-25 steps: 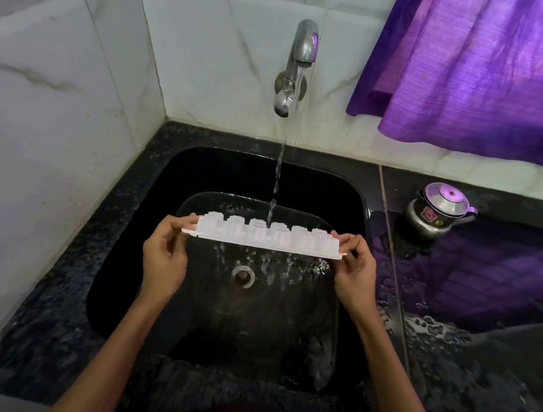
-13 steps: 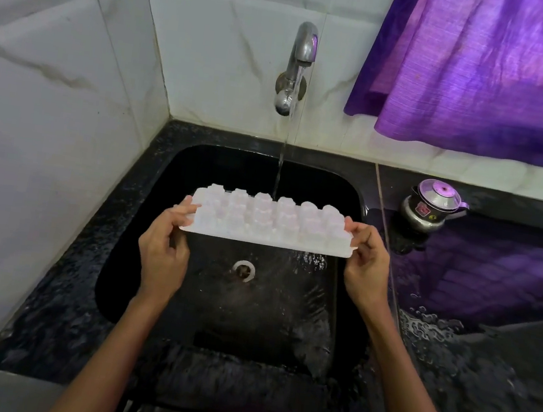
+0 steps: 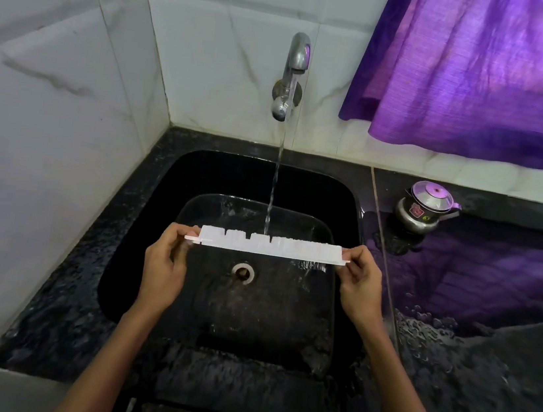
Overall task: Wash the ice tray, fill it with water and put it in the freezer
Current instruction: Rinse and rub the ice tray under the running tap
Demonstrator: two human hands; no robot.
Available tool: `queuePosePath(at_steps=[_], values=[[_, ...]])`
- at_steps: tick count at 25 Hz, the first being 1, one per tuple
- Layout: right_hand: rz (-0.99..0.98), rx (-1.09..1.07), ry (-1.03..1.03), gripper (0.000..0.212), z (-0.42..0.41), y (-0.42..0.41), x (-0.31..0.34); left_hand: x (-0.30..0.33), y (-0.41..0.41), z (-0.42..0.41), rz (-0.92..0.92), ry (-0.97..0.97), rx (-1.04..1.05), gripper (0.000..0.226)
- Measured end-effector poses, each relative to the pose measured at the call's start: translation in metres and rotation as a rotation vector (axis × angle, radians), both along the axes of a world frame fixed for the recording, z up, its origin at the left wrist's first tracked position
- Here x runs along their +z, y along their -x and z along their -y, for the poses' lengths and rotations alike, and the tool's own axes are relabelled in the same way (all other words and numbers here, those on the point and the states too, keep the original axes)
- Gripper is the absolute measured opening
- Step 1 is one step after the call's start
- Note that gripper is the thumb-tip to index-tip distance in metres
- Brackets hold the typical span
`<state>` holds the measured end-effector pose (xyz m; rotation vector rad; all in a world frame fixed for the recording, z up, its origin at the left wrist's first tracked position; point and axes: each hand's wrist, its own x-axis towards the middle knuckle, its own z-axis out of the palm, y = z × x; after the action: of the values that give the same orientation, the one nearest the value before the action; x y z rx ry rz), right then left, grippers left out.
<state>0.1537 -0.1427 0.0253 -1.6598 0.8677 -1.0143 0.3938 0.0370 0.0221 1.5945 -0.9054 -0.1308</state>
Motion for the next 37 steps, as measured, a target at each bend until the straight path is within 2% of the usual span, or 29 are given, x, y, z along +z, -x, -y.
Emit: queuePosePath(at_steps=[2,6,10,14,19,23,27,30,31,33,37], values=[[0.031,-0.005,0.003,0.040,0.006,0.000,0.006,0.007,-0.005,-0.001,0.001,0.015,-0.039,0.030],[-0.028,0.011,-0.038,0.039,0.007,-0.005,0.005,0.008,-0.006,0.005,-0.067,0.002,-0.064,0.039],[-0.039,-0.016,-0.053,0.039,0.005,-0.008,0.005,0.005,-0.009,0.008,-0.136,-0.023,-0.064,0.024],[-0.041,-0.034,-0.089,0.032,0.008,-0.011,0.010,0.008,-0.014,0.014,-0.272,-0.013,-0.033,0.017],[-0.074,0.005,-0.188,0.027,0.019,-0.018,0.015,0.015,-0.015,0.029,-0.534,-0.052,0.025,0.017],[-0.116,0.042,-0.364,0.027,0.030,-0.022,0.009,0.017,-0.011,0.040,-0.713,-0.127,0.065,0.020],[-0.251,0.141,-0.604,0.029,0.055,-0.024,0.011,0.017,-0.015,0.047,-0.816,-0.209,0.064,0.018],[-0.479,0.192,-0.627,0.029,0.083,-0.040,0.025,0.015,-0.017,0.051,-0.878,-0.247,0.078,0.017],[-0.480,0.164,-0.607,0.030,0.096,-0.053,0.033,0.014,-0.016,0.052,-0.901,-0.253,0.075,0.016],[-0.350,0.138,-0.597,0.032,0.124,-0.088,0.055,0.012,-0.012,0.056,-0.944,-0.244,0.059,0.015],[-0.068,0.260,-0.740,0.045,0.176,-0.176,0.103,0.011,-0.012,0.066,-0.945,-0.233,0.046,0.016]])
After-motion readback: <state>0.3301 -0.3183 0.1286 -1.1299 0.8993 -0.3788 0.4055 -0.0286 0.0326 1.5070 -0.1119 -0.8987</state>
